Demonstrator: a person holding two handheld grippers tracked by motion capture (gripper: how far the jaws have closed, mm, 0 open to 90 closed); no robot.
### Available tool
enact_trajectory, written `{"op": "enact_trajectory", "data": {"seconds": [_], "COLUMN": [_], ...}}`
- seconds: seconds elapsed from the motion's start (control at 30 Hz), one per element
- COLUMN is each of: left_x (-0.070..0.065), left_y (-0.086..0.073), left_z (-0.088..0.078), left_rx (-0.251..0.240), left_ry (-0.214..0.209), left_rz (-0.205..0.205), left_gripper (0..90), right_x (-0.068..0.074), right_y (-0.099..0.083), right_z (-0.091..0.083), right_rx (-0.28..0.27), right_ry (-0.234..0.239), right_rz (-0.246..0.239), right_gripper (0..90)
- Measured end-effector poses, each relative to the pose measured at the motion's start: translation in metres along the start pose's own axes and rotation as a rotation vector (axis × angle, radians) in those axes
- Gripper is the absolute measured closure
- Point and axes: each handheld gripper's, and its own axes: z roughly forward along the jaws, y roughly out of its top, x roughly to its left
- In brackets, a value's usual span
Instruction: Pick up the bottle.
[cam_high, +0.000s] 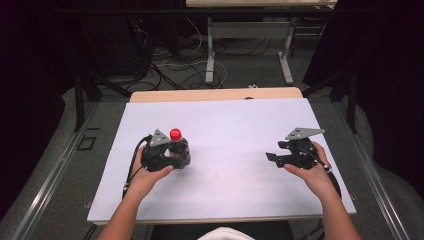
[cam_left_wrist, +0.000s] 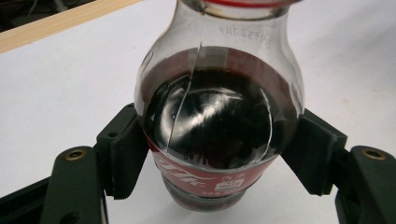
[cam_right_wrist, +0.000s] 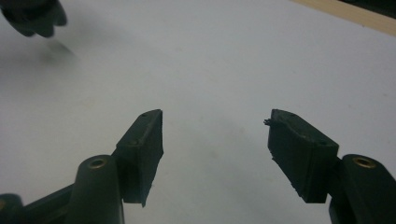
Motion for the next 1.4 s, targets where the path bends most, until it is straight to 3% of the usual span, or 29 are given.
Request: {"op": "enact_trajectory", "data": {"seconds": [0.27,0.43,0.7,0.8,1.13,1.4], "left_x": [-0.019,-0.029,-0.048,-0.055,-0.071,-0.073], "left_y": [0.009,0.017,0.029,0.031,0.035,0.034], "left_z": [0.014,0.022,0.037,0.043,0.058,0.061], "left_rx": [0.017,0.015,0.014,0.01,0.031,0.036], "left_ry": [-0.053,-0.079,-0.117,-0.133,-0.169,-0.183], "left_rz": [0.02,0.041,0.076,0.067,0.091,0.117], "left_gripper": [29.5,29.6,29.6,29.6,29.6,29.6], "right_x": [0.017,0.032,0.047,0.053,0.066,0.081], "right_y": [0.032,0.055,0.072,0.077,0.091,0.1], "right_z": [-0.004,0.003,0.014,0.017,0.023,0.031], "right_rx": [-0.036,-0.046,-0.065,-0.06,-0.071,-0.078], "right_ry": [0.057,0.111,0.157,0.174,0.218,0.252], "right_rz": [-0.027,-0.058,-0.102,-0.127,-0.115,-0.079], "right_gripper": [33.5,33.6,33.6,33.6,38.8,46.7]}}
